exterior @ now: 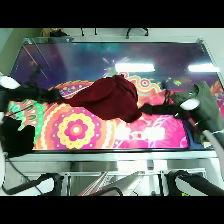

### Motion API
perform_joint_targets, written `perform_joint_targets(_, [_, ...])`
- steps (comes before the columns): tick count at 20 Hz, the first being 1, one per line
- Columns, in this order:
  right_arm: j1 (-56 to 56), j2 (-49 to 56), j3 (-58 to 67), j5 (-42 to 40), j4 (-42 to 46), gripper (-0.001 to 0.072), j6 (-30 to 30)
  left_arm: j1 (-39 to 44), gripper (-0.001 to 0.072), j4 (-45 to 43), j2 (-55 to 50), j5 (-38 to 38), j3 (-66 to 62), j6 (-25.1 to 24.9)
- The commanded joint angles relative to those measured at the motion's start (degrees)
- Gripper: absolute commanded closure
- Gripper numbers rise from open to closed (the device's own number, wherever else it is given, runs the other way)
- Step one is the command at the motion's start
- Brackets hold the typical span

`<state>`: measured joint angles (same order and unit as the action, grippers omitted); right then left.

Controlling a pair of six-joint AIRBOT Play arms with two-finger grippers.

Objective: Fold the shirts.

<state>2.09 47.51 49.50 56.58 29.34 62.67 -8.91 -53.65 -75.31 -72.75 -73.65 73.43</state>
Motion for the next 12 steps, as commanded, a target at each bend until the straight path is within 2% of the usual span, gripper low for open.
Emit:
perform_joint_targets(1, [-5.5,-5.9,21.2,10.6,-1.3,0.0693,-0.9,-3.8,0.0695,13.6,12.4,-1.8,-7.5,-0.5])
perform_joint_targets(3, [-8.7,-8.4,37.0,13.9,-1.4,0.0693,-0.1,-6.0,0.0696,21.2,20.2,-0.9,-15.5,-0.5])
perform_joint_targets(6, [-12.5,-9.5,57.5,14.2,0.9,0.0693,0.6,-10.7,0.0696,23.0,29.8,5.4,-29.9,0.5])
perform_joint_targets(7, [-13.2,-9.4,63.1,13.9,4.0,0.0693,2.0,-13.3,0.0695,20.8,32.4,8.3,-35.0,1.1])
perform_joint_targets(9, [-13.4,-9.4,70.6,12.4,9.8,0.0694,4.2,-19.3,0.0696,8.9,36.2,11.9,-44.5,5.0])
perform_joint_targets(10, [-13.4,-9.4,72.0,12.0,10.6,0.0694,4.2,-22.3,0.0696,3.3,37.3,11.7,-48.0,5.2])
perform_joint_targets(11, [-13.4,-9.4,72.0,12.1,10.6,0.0694,3.8,-23.4,0.0696,0.7,37.6,11.2,-49.7,5.3])
perform_joint_targets(12, [-13.5,-8.7,71.8,13.4,10.5,0.0694,3.1,-22.9,0.0696,1.7,37.2,10.9,-49.8,5.2])
